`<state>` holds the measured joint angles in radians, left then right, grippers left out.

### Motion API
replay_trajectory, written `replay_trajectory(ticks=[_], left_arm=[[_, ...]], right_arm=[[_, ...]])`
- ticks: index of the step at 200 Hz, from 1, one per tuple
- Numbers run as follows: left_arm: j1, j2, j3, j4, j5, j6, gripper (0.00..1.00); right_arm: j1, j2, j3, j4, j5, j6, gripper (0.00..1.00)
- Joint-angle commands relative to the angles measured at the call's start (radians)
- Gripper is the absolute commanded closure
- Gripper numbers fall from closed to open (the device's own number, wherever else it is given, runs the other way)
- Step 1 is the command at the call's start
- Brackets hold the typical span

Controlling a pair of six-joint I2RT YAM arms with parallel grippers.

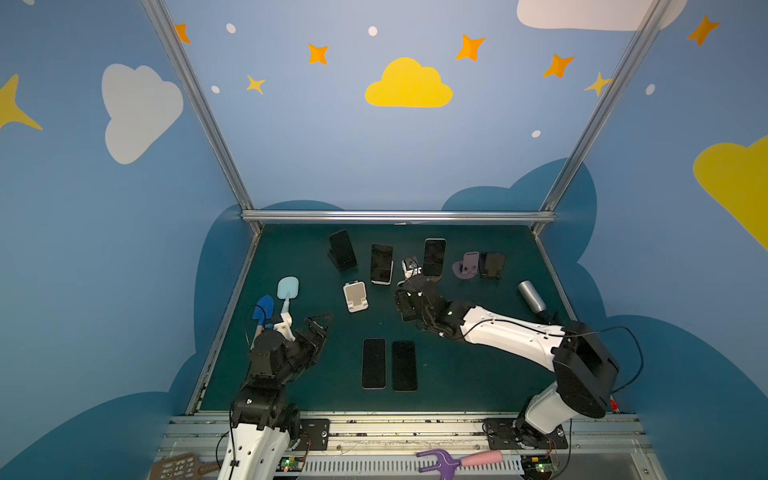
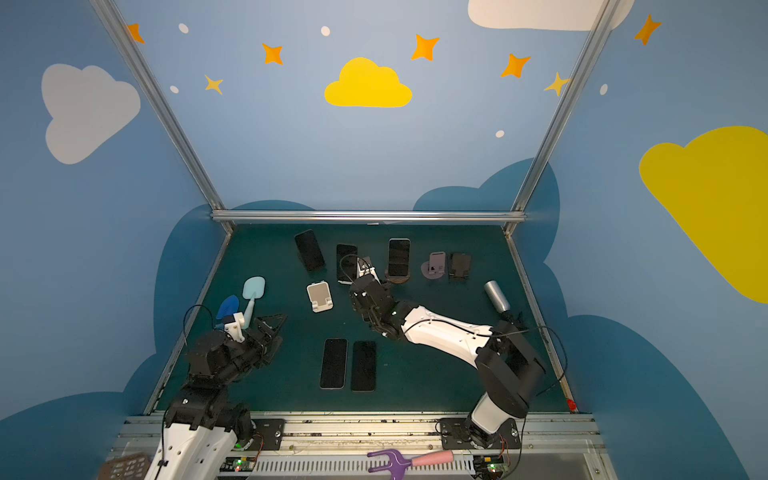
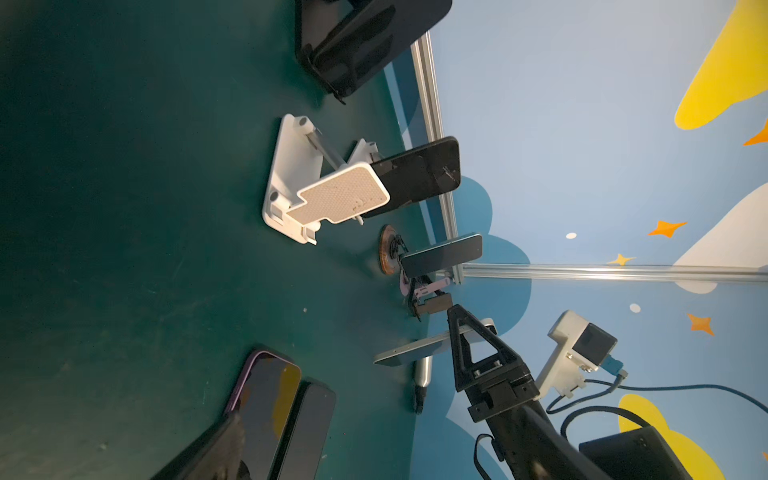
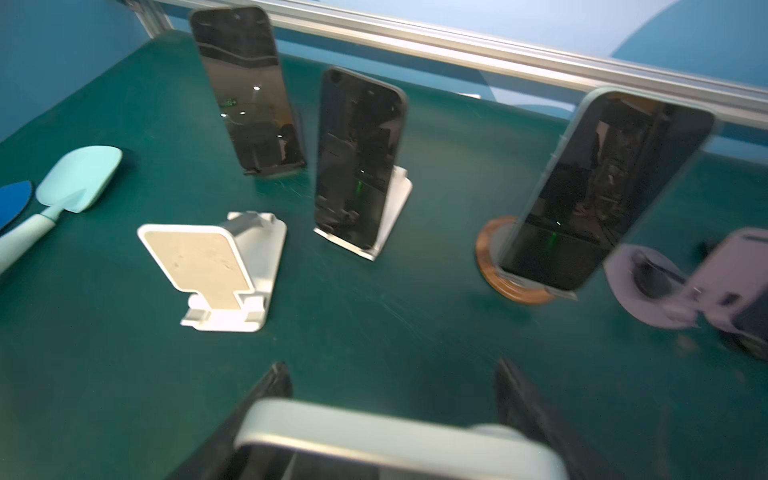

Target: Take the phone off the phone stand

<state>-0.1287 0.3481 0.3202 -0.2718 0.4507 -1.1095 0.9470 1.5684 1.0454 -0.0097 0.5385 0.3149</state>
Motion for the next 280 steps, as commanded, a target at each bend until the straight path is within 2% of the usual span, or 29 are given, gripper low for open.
replay_trajectory(ticks=[1,52,90,164,203,280], left_arm=[[-0.078,0.048,-0.002,0.108,-0.084,-0.004,0.0],[-0.262,0.231,0.047,0.207,-0.178,0.013,0.0],[-0.351,0.306,0.069,0.244,-0.233,0.028,0.0],[-0.417,0.368,0.079,0.298,-0.293,0.027,0.0],[-0.451,0.385,0.081,0.318,-0.315,0.031,0.0],[-0.478,0.42,0.077,0.348,-0.332,0.03,0.0]], right_arm=[[-0.003,-0.082,-0.044,-0.044,0.031,0.037,0.35],[-0.011,-0.234,-0.183,-0.149,0.046,0.182,0.36],[-0.008,-0.272,-0.252,-0.211,0.035,0.274,0.37],[-0.007,-0.321,-0.269,-0.413,-0.048,0.425,0.38],[-0.007,-0.304,-0.26,-0.476,-0.143,0.502,0.39],[0.009,-0.231,-0.305,-0.402,-0.205,0.536,0.41]])
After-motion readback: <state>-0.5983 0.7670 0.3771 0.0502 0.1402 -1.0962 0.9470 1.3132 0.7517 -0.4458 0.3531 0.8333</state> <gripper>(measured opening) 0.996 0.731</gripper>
